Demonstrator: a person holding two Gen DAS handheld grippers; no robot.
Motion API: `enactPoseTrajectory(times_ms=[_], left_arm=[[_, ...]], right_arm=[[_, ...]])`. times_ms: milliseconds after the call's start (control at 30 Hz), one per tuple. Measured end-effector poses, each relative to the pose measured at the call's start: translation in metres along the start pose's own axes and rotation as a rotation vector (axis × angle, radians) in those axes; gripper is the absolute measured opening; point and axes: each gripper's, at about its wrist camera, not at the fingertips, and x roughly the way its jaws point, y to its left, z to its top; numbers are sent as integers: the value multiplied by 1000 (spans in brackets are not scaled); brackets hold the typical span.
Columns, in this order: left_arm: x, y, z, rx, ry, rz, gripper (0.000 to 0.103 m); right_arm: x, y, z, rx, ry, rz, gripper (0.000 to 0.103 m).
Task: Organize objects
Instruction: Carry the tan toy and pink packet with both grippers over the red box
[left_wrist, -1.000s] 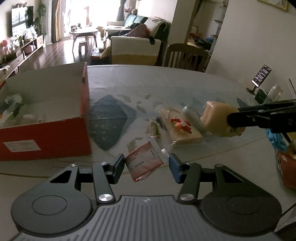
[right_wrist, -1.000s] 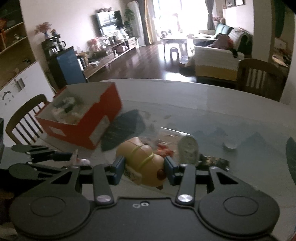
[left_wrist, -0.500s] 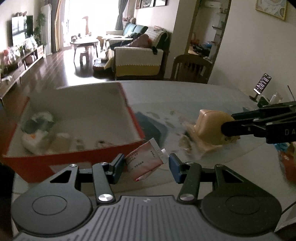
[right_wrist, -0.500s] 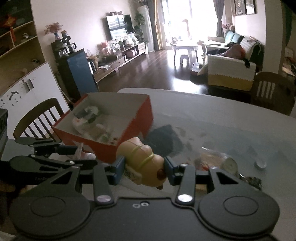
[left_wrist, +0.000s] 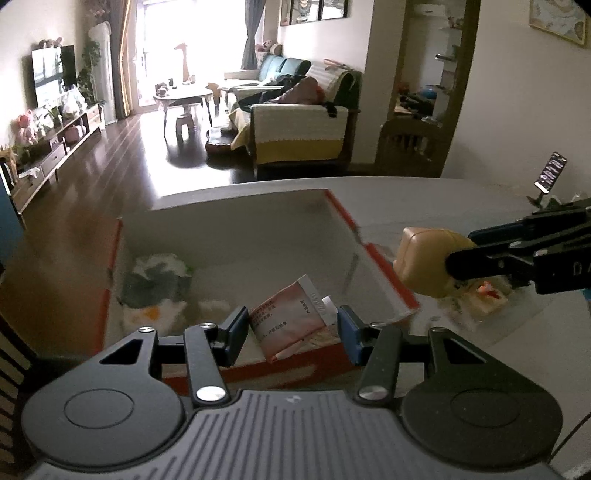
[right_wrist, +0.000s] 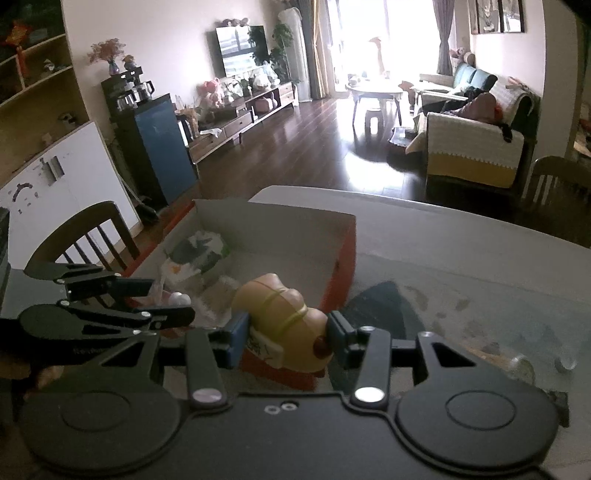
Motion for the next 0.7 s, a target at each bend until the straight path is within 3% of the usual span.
enactPoseTrajectory(times_ms=[267, 700], left_arm=[[31, 31, 16, 24, 32, 16, 52], [94, 46, 12, 63, 164, 27, 52]], right_arm=[[46, 18, 26, -34, 6, -44, 45], [130, 22, 38, -68, 113, -121, 46]])
